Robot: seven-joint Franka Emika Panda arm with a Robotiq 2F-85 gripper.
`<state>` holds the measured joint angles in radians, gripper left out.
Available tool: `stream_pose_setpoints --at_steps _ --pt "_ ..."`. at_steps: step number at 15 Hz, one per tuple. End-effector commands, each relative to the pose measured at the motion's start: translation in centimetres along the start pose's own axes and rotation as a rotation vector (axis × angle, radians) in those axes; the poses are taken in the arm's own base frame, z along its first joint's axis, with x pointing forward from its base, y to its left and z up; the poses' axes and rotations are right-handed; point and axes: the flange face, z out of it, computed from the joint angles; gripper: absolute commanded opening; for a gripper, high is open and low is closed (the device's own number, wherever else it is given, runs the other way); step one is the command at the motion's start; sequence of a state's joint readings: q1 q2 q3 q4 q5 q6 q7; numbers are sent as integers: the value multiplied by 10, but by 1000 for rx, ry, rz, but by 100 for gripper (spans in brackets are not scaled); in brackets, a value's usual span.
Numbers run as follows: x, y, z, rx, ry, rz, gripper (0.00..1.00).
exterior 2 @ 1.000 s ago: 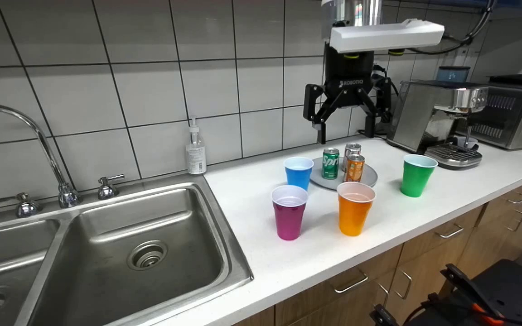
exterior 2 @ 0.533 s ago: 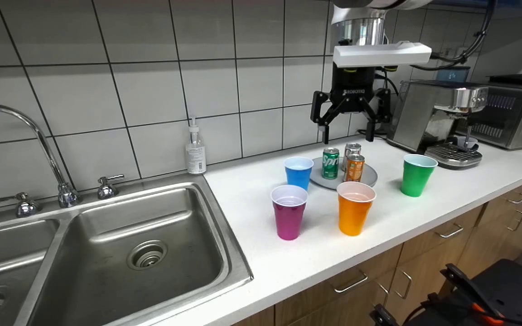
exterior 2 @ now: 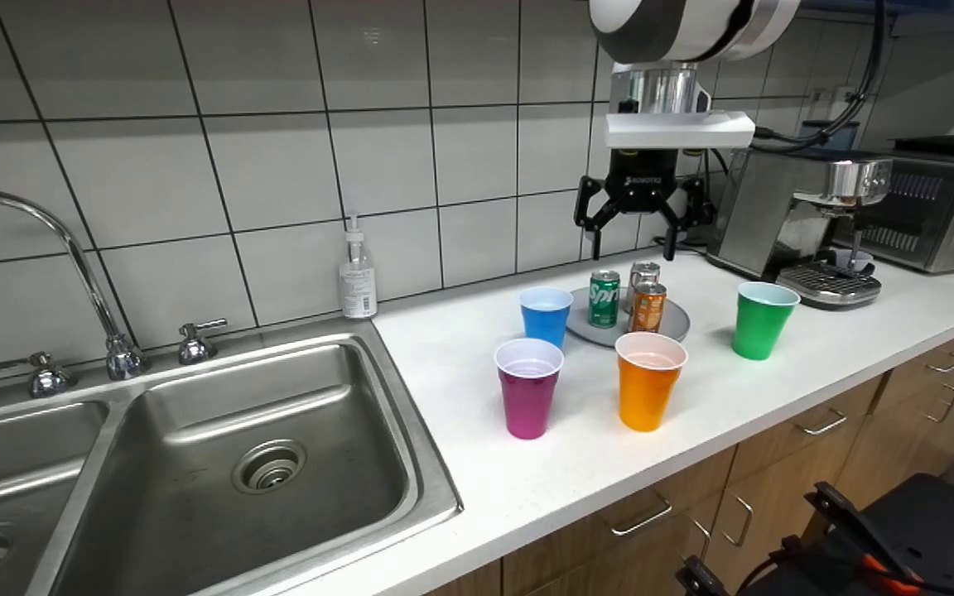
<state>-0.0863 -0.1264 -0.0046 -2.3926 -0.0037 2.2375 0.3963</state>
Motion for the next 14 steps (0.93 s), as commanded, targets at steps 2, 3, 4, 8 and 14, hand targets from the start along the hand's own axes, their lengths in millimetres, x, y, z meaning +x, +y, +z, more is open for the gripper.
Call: stream_pose_setpoints --at_steps 2,3,4,8,14 --pt "36 4 10 -45 54 92 100" --pt "41 5 14 -52 64 109 100" --pt "47 6 17 -60 70 131 100" --pt "70 16 29 -76 76 224 100" --pt "99 39 45 -92 64 276 100"
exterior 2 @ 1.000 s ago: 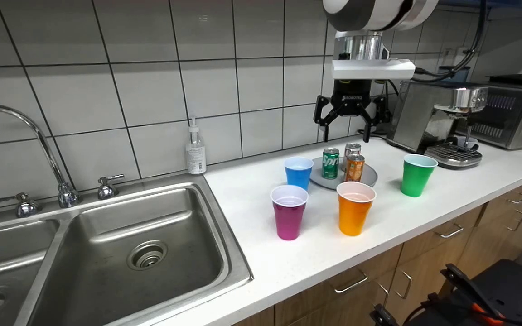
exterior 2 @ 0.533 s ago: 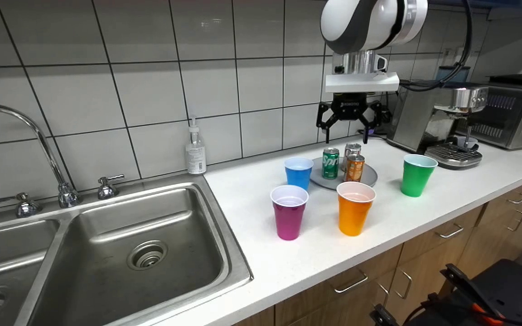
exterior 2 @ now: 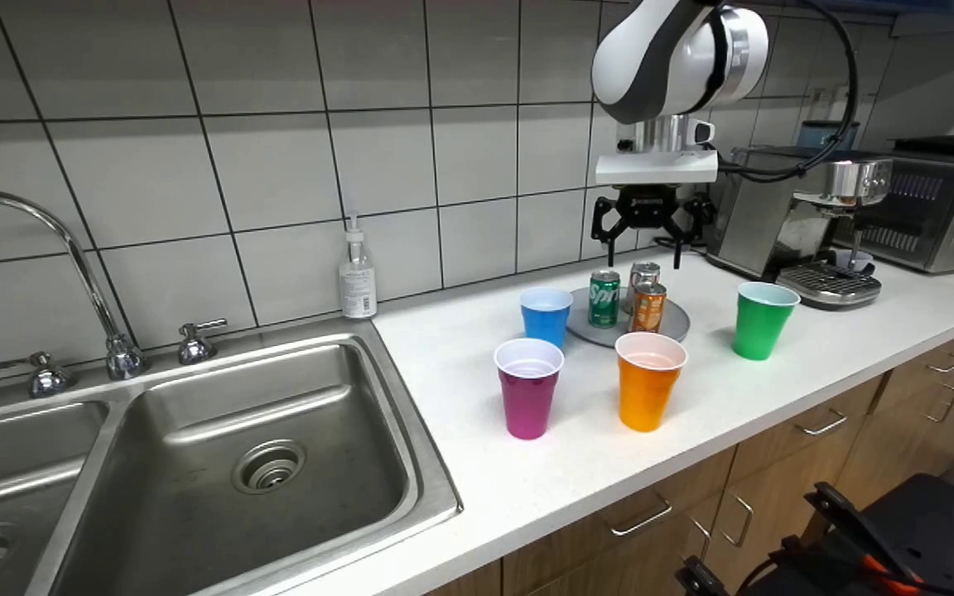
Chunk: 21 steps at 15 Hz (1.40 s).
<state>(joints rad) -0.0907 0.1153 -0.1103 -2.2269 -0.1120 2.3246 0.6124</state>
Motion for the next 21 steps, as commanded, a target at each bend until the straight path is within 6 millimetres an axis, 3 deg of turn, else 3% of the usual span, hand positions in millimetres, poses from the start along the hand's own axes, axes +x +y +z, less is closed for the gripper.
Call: stream_pose_setpoints --at_steps 1,15,21 --pt "25 3 7 -17 17 27 100" --pt "91 13 70 -31 56 44 100" --pt "107 8 93 -46 59 40 100"
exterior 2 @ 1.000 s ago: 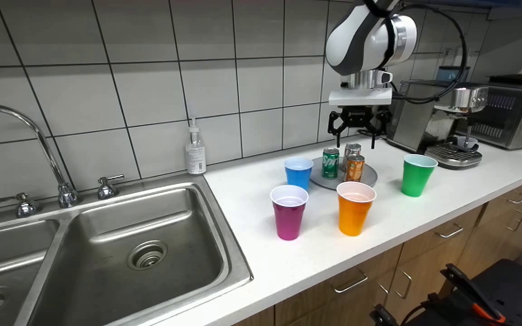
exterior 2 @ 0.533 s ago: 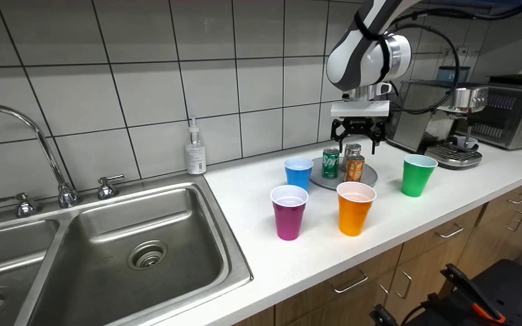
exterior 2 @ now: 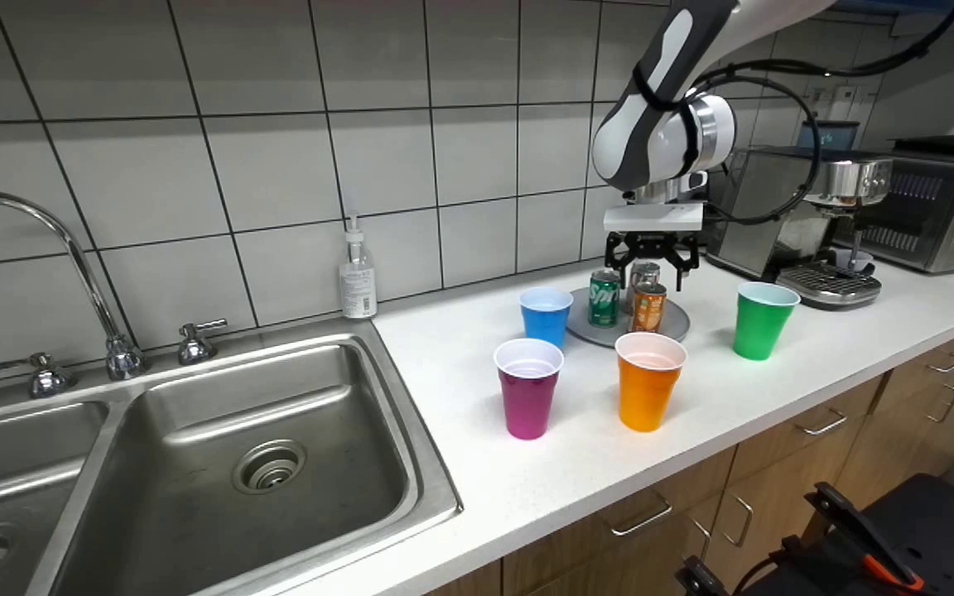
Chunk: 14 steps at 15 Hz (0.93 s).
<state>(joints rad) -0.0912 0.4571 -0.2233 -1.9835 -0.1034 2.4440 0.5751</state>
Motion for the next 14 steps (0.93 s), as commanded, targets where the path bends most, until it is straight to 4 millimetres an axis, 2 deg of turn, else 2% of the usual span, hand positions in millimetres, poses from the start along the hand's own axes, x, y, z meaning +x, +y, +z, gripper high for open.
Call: stream_pose_setpoints --at_steps 1,7,8,9,13,14 --pt "15 -5 10 4 8 -14 100" --pt "19 -8 24 -5 -2 -16 100" --pt "19 -8 24 -4 -2 -15 75" --pt "18 -8 23 -3 -1 -19 74" --pt "18 -10 20 0 3 -25 42" --pt "18 -10 19 1 6 -25 40"
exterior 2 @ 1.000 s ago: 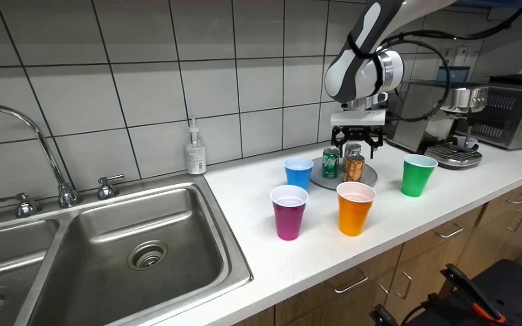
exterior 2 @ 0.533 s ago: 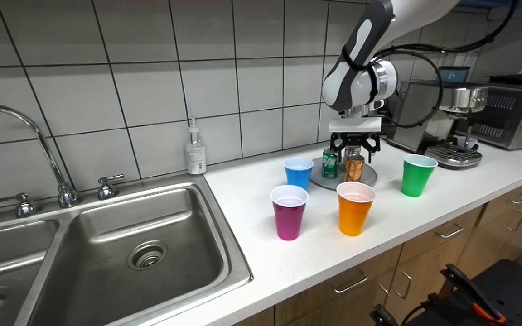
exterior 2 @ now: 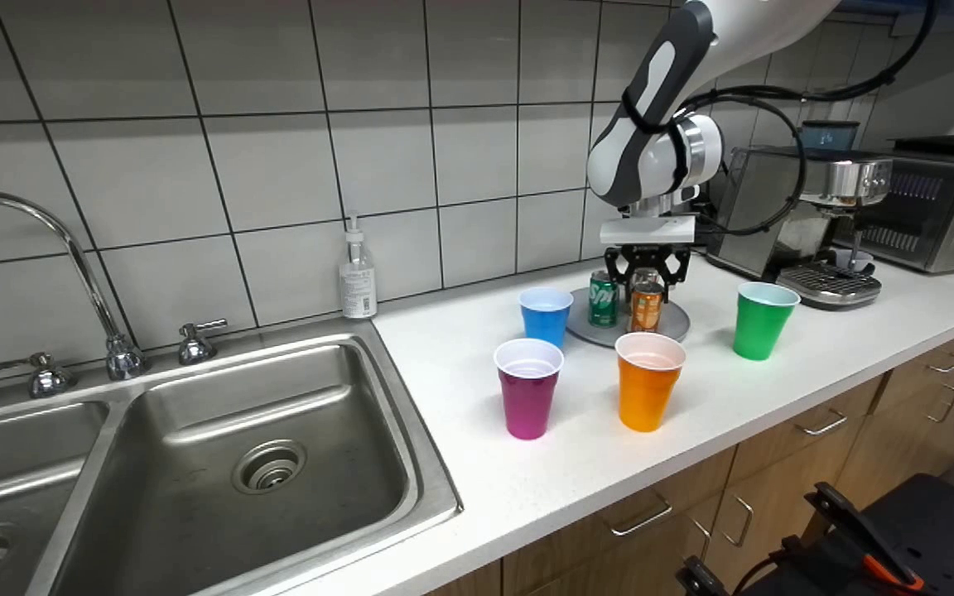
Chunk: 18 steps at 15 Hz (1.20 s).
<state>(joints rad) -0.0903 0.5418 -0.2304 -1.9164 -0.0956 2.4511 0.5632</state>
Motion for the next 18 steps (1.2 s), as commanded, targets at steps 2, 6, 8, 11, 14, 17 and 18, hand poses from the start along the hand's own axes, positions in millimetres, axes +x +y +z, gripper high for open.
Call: stream_pose_setpoints --at_steps 2,6,8,11,14,17,18 --pt "5 0 -5 17 6 -14 40" --pt "3 3 -9 17 5 -13 40" --pt "1 4 -14 23 6 -16 40" --pt "-4 6 -22 38 5 -34 40" --pt "-14 7 -32 55 4 -63 40" --pt "-27 11 -42 62 -3 -86 40" --pt "-32 14 -44 63 -10 -91 40"
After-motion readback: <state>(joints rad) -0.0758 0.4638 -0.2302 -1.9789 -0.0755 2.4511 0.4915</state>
